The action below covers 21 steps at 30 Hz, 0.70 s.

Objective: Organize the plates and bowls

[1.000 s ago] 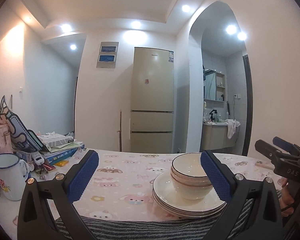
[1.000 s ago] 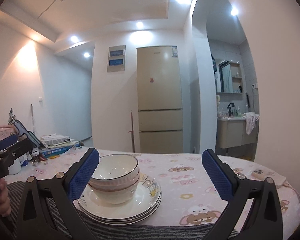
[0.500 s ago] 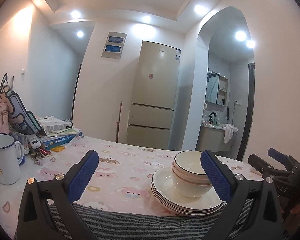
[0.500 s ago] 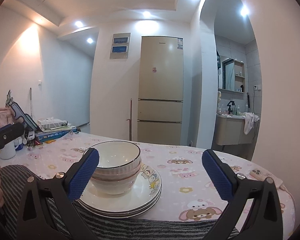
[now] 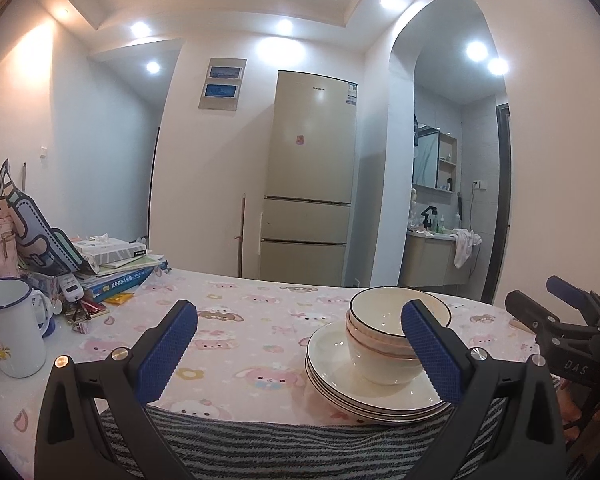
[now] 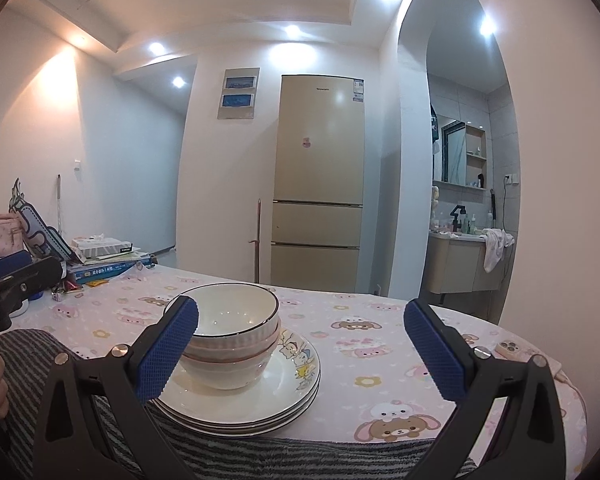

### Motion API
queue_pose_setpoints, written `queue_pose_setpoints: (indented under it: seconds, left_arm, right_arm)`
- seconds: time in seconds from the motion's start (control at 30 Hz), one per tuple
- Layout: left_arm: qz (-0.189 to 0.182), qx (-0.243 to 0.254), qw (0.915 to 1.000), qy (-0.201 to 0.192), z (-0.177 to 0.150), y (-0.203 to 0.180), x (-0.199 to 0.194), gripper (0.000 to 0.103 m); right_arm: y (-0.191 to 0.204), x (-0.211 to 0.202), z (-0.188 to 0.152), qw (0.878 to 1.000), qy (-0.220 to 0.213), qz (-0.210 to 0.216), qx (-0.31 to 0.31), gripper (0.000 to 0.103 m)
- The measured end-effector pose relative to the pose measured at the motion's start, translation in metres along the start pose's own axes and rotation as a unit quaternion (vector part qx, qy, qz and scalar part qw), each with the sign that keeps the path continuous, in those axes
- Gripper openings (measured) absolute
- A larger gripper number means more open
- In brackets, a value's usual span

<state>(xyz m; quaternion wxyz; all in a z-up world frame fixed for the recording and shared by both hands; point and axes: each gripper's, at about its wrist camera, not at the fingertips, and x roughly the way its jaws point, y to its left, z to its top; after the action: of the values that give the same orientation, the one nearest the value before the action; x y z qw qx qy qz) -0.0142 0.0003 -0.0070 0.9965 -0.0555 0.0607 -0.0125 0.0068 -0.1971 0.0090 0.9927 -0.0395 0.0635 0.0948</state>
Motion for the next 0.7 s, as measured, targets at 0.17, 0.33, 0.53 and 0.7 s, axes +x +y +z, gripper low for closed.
queue_pose_setpoints:
  seconds: [0.17,0.33,0.53,0.7]
  left_arm:
    - [0.0,-0.01,0.9999,0.004,-0.0014,0.0034,0.0002,0.103]
    - [0.001,-0.008,1.0,0.003,-0.0022,0.0012,-0.0013,0.103]
    - [0.001,0.001,1.0,0.002,-0.0023,-0.0025,-0.0016,0.103]
    - [0.001,0.001,1.0,0.001,-0.0023,-0.0031,-0.0019,0.103]
  right_arm:
    - [-0.0032,-0.0012,0.0013,1.0,0.001,-0.001,0.011,0.103]
    - [-0.0052,-0.001,0.0024,1.0,0.001,0.0,0.013,0.103]
    - [-0.0053,0.0002,0.0017,1.0,0.004,0.0,0.013,0.103]
    - [-0.0062,0.0009,0.0015,1.0,0.005,0.0,0.013,0.103]
